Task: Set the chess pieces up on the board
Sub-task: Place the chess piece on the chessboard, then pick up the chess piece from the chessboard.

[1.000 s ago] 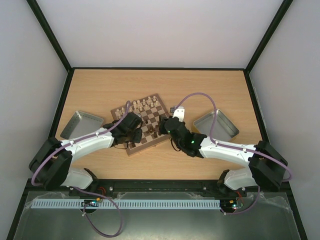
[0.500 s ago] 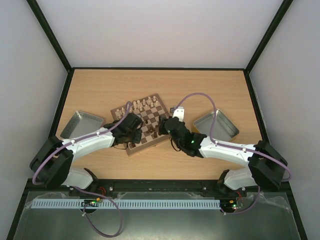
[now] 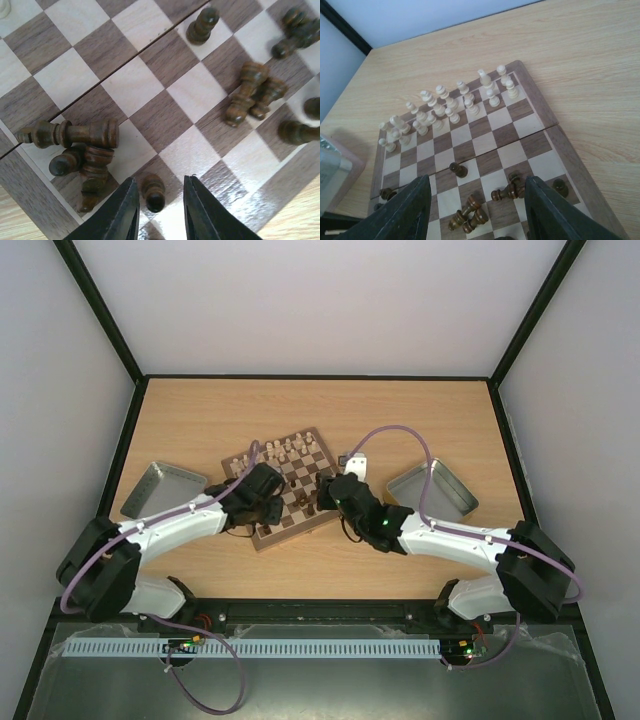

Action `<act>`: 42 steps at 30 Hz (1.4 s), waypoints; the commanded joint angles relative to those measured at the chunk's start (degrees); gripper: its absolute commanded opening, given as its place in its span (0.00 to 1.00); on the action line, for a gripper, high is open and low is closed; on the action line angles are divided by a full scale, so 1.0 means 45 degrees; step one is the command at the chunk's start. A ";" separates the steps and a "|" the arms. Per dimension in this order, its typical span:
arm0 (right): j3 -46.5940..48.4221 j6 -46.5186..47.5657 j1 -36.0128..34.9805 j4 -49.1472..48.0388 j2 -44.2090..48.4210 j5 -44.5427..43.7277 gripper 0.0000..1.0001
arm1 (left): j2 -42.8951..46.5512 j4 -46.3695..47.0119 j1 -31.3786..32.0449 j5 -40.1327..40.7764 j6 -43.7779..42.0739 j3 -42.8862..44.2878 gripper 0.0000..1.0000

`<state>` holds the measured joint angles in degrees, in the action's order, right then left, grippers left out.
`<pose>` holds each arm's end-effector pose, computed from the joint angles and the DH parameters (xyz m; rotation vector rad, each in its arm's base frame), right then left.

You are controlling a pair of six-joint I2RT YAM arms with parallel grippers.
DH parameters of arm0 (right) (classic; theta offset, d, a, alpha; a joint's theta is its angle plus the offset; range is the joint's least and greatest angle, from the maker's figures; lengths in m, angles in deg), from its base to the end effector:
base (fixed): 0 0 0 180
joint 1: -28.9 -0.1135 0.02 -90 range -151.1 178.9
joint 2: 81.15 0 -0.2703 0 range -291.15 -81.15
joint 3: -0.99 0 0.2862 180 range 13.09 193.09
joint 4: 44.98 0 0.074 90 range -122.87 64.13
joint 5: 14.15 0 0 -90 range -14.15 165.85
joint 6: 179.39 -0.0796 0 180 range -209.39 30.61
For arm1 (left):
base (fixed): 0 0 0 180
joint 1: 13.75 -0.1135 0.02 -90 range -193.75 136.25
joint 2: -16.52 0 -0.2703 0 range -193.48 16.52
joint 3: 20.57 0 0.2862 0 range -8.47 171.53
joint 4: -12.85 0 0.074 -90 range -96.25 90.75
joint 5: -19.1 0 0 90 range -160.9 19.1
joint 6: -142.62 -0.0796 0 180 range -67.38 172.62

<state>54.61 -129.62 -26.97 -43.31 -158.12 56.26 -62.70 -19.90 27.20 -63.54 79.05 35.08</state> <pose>0.2223 0.2804 0.2004 -0.0555 2.0570 0.7327 0.2458 -0.1998 0.1373 0.2749 2.5537 -0.2937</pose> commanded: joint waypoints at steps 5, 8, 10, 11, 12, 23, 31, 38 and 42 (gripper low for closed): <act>0.2723 0.0808 0.0587 0.2354 -0.1800 0.2636 0.50 | 0.1775 0.0254 -0.1107 -0.0467 0.0635 0.0794 0.34; 0.4262 0.1588 0.0635 0.3589 -0.3107 0.3053 0.51 | 0.2963 0.0269 -0.1593 -0.0220 0.0953 0.0692 0.38; 0.5347 0.1675 0.0650 0.4575 -0.4042 0.3095 0.51 | 0.3913 0.0132 -0.1919 0.0213 0.1114 0.0587 0.41; 0.5870 0.1679 0.0653 0.5098 -0.4489 0.3132 0.51 | 0.4470 0.0056 -0.2077 0.0450 0.1171 0.0507 0.43; 0.6282 0.1679 0.0656 0.5413 -0.4853 0.3206 0.51 | 0.5175 -0.0046 -0.2263 0.0802 0.1217 0.0433 0.44; 0.8522 0.1410 0.0643 0.7489 -0.7861 0.3527 0.39 | 0.8565 -0.0727 -0.2694 0.1969 0.0938 -0.0360 0.52; 0.9585 0.1815 0.0650 0.7563 -0.8569 0.2585 0.35 | 0.8343 -0.0609 -0.2718 0.1689 0.0753 -0.0387 0.53; 1.0066 0.1861 0.0658 0.7905 -0.9193 0.1970 0.30 | 0.8380 -0.0655 -0.2713 0.1696 0.0707 -0.0527 0.52; 1.0090 0.1855 0.0655 0.7920 -0.9294 0.1918 0.26 | 0.8365 -0.0622 -0.2713 0.1666 0.0726 -0.0623 0.52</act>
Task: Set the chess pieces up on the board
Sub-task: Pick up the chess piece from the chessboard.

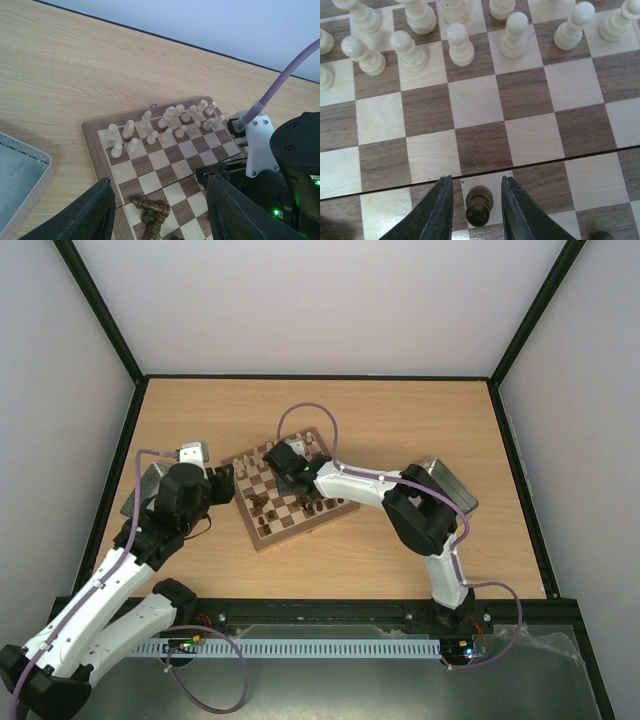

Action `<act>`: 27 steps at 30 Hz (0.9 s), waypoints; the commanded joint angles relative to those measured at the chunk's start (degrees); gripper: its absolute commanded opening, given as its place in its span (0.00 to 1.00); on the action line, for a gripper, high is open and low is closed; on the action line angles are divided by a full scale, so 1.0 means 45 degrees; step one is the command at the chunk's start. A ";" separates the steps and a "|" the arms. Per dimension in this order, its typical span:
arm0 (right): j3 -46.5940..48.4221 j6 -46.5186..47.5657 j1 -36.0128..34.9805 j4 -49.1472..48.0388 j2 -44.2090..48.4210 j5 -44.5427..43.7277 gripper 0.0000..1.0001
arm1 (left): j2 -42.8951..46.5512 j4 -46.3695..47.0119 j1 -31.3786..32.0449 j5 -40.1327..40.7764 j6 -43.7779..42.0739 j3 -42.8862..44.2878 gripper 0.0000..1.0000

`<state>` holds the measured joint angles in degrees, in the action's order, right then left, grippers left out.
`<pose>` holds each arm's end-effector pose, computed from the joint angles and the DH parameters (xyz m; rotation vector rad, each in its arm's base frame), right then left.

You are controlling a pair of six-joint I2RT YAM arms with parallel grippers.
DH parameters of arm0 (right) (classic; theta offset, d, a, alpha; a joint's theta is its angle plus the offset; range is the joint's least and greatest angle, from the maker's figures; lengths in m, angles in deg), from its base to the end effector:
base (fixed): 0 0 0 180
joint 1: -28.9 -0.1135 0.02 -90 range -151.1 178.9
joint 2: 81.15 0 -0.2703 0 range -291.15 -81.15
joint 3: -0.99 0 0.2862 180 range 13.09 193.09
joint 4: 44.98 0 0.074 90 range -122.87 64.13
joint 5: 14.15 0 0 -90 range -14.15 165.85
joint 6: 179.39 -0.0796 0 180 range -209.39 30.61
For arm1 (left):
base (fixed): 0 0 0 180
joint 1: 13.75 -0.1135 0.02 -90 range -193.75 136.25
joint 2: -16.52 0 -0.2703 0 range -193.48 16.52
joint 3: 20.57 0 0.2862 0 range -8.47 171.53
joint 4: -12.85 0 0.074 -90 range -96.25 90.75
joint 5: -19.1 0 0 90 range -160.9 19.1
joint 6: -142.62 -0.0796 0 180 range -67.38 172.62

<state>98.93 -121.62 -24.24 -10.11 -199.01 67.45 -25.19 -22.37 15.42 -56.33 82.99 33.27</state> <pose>0.3113 0.3958 0.1302 -0.4064 2.5313 0.4130 0.2167 -0.0980 0.2943 -0.1878 1.9762 -0.4295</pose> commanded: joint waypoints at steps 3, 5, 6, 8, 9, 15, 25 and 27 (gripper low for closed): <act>0.0235 0.0129 0.0055 0.0528 -0.0263 -0.0485 0.19 | -0.0027 -0.0052 -0.0095 0.0056 -0.0171 -0.0244 0.52; 0.0249 0.0163 0.0064 0.0493 -0.0263 -0.0468 0.14 | -0.0061 -0.0011 -0.0095 0.0044 -0.0172 -0.0232 0.53; 0.0256 0.0186 0.0059 0.0464 -0.0245 -0.0424 0.11 | -0.0096 -0.0011 -0.0110 0.0044 -0.0185 -0.0242 0.52; 0.0216 0.0236 0.0053 0.0404 -0.0143 -0.0325 0.08 | -0.0122 -0.0004 -0.0120 0.0044 -0.0186 -0.0233 0.52; 0.0220 0.0246 0.0047 0.0402 -0.0096 -0.0245 0.08 | -0.0124 -0.0016 -0.0115 0.0044 -0.0186 -0.0246 0.52; -0.0421 0.0447 -0.0171 -0.0028 0.0997 0.0770 0.08 | -0.0011 -0.0041 -0.0115 0.0187 -0.0139 -0.0234 0.52; -0.1801 0.0064 -0.1074 -0.0132 0.2113 0.2002 0.08 | 0.0133 -0.0107 -0.0134 0.0317 -0.0007 -0.0275 0.52; -0.2013 0.0009 -0.1239 -0.0119 0.2125 0.1971 0.08 | 0.0137 -0.0117 -0.0133 0.0300 0.0035 -0.0304 0.52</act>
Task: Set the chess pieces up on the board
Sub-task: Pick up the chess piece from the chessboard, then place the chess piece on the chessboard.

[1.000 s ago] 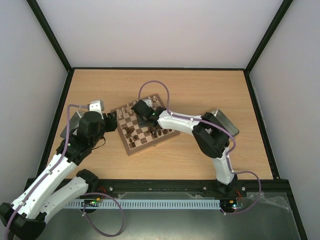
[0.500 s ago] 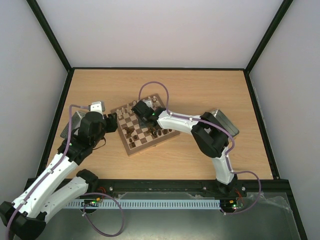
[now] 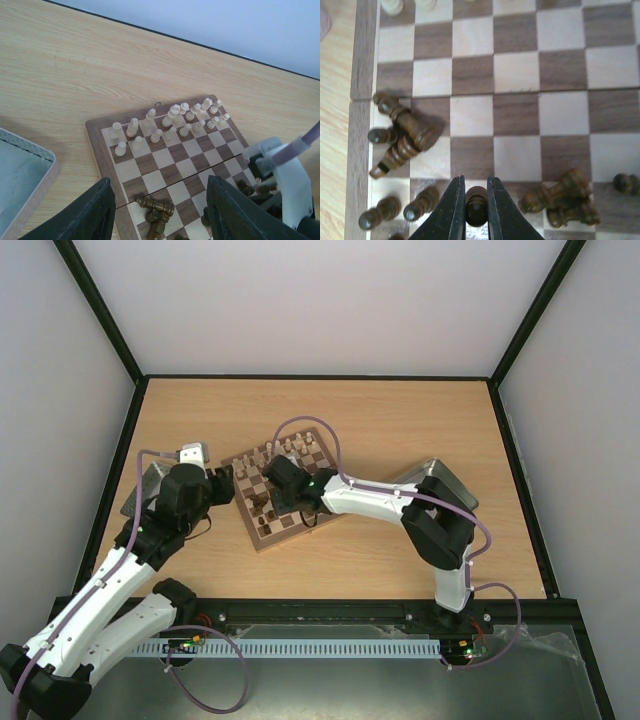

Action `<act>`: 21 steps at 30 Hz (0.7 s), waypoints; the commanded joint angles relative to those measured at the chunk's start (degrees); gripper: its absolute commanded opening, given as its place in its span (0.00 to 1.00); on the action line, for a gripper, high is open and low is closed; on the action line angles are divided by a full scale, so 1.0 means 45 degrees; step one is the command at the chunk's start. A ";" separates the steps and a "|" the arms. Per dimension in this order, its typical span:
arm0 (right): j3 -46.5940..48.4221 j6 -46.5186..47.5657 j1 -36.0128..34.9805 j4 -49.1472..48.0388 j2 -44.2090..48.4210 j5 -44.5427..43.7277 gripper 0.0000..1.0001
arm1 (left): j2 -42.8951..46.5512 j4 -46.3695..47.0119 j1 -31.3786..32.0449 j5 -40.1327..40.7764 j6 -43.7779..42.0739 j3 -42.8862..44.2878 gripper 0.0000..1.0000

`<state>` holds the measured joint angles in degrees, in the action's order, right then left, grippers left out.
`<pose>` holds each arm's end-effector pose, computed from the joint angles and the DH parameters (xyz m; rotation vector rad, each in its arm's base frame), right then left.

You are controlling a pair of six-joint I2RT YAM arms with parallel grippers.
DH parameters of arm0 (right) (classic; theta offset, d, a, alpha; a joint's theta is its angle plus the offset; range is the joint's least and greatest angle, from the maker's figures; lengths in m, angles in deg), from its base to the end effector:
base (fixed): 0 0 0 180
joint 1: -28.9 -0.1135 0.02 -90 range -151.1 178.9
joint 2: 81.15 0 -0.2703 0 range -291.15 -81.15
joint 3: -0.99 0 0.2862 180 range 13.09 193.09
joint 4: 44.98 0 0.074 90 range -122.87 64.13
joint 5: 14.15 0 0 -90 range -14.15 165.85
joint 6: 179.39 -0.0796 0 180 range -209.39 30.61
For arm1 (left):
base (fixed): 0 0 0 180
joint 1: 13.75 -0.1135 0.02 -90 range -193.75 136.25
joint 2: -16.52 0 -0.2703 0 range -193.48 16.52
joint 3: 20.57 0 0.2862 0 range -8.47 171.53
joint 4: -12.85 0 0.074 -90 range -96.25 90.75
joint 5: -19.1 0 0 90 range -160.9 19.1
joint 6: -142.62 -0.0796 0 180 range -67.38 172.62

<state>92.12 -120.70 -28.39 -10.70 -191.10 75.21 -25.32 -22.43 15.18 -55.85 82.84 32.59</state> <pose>0.2576 0.3995 0.1524 -0.5818 2.5438 0.5976 0.2175 -0.0966 0.2887 -0.1932 1.9875 -0.4096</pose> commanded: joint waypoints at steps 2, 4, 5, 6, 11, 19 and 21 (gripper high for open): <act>-0.0677 -0.0257 -0.0423 -0.0020 0.0363 0.0174 0.08 | 0.0165 -0.0103 -0.0083 0.0162 0.0111 -0.0190 0.52; -0.0823 -0.0285 -0.0474 -0.0068 0.0339 0.0144 0.08 | 0.0164 -0.0120 -0.0091 0.0135 0.0138 -0.0194 0.52; -0.0854 -0.0273 -0.0495 -0.0099 0.0340 0.0153 0.08 | 0.0169 -0.0122 -0.0082 0.0116 0.0145 -0.0198 0.52; -0.0902 -0.0264 -0.0512 -0.0154 0.0316 0.0191 0.08 | 0.0160 -0.0125 -0.0083 0.0099 0.0148 -0.0215 0.53; -0.0761 -0.0191 -0.0523 -0.0385 0.0102 0.0302 0.10 | 0.0144 -0.0138 -0.0081 0.0058 0.0186 -0.0268 0.52; -0.0672 -0.0114 -0.0517 -0.0631 -0.0229 0.0152 0.12 | 0.0054 -0.0098 -0.0081 0.0074 0.0179 -0.0312 0.52; -0.0533 -0.0076 -0.0528 -0.0594 -0.0363 0.0018 0.12 | 0.0028 -0.0069 -0.0081 0.0055 0.0178 -0.0314 0.52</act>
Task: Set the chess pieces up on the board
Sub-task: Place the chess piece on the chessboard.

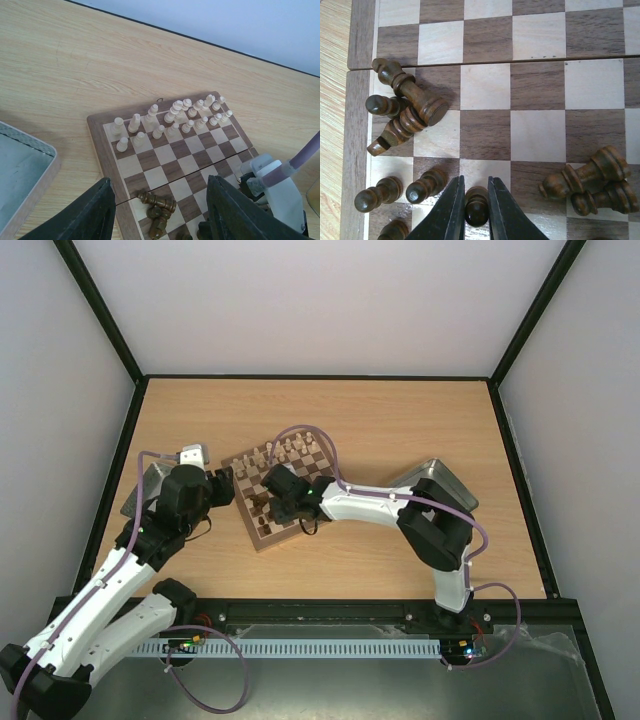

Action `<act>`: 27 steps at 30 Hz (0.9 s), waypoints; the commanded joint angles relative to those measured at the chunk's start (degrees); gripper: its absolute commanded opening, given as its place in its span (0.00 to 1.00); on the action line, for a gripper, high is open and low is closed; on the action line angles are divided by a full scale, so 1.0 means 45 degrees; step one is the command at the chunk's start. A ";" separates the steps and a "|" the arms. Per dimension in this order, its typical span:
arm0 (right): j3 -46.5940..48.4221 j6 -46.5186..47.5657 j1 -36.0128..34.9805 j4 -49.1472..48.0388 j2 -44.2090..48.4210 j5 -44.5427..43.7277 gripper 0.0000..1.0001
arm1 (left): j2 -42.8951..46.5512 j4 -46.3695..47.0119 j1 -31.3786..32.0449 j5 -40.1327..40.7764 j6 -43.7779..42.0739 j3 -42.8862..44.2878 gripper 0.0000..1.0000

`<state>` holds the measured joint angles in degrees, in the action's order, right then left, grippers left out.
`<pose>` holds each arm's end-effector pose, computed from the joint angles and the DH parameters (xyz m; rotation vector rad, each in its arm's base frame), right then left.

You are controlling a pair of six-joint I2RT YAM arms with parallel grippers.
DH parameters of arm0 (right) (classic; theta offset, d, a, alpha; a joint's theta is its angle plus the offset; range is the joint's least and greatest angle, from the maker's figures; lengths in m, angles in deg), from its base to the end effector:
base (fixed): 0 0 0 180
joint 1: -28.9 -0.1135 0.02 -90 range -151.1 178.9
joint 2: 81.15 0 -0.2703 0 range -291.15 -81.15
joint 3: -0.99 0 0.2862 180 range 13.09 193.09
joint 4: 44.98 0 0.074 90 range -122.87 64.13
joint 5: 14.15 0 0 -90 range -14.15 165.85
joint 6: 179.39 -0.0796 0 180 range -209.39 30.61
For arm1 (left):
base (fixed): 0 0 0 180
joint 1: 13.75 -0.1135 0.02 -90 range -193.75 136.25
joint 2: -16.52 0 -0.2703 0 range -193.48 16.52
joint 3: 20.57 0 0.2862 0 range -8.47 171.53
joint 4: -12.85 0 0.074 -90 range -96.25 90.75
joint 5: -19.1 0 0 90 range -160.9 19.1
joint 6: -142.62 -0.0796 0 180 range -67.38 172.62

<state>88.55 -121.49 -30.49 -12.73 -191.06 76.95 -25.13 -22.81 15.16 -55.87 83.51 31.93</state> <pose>0.2358 0.4016 0.1336 -0.6342 2.5781 0.6246 0.2166 -0.0961 0.2837 -0.2037 2.0012 -0.4096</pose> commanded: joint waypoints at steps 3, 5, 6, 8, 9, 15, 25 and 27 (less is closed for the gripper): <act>0.0443 0.0144 -0.0057 0.0003 -0.0507 -0.0486 0.14 | -0.0053 0.0036 -0.0076 0.0003 0.0008 -0.0178 0.52; 0.0453 0.0160 -0.0059 -0.0003 -0.0487 -0.0427 0.16 | -0.0047 0.0028 -0.0081 -0.0008 0.0003 -0.0189 0.52; 0.0459 0.0162 -0.0057 -0.0008 -0.0448 -0.0397 0.18 | -0.0055 0.0027 -0.0076 0.0000 -0.0006 -0.0204 0.53; 0.0495 0.0150 -0.0059 0.0016 -0.0349 -0.0355 0.23 | -0.0070 0.0028 -0.0076 0.0001 -0.0005 -0.0208 0.52; 0.0509 0.0127 -0.0062 -0.0011 -0.0257 -0.0327 0.24 | -0.0091 0.0049 -0.0076 0.0001 -0.0007 -0.0218 0.53; 0.0555 -0.0112 -0.0055 -0.0407 0.0388 -0.0422 0.26 | -0.0136 0.0076 -0.0076 -0.0002 -0.0005 -0.0194 0.53; 0.2233 0.0369 -0.0052 0.0218 -0.0670 0.0016 0.35 | 0.0604 -0.0305 -0.0095 0.1221 0.0442 -0.0137 0.54; 0.2684 0.0537 -0.0067 0.0433 -0.1005 0.0214 0.36 | 0.0863 -0.0388 -0.0095 0.1574 0.0540 -0.0174 0.54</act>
<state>96.66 -120.83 -30.49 -13.13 -192.57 76.89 -23.64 -23.44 15.13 -53.36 84.63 31.60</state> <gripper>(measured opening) 0.353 0.540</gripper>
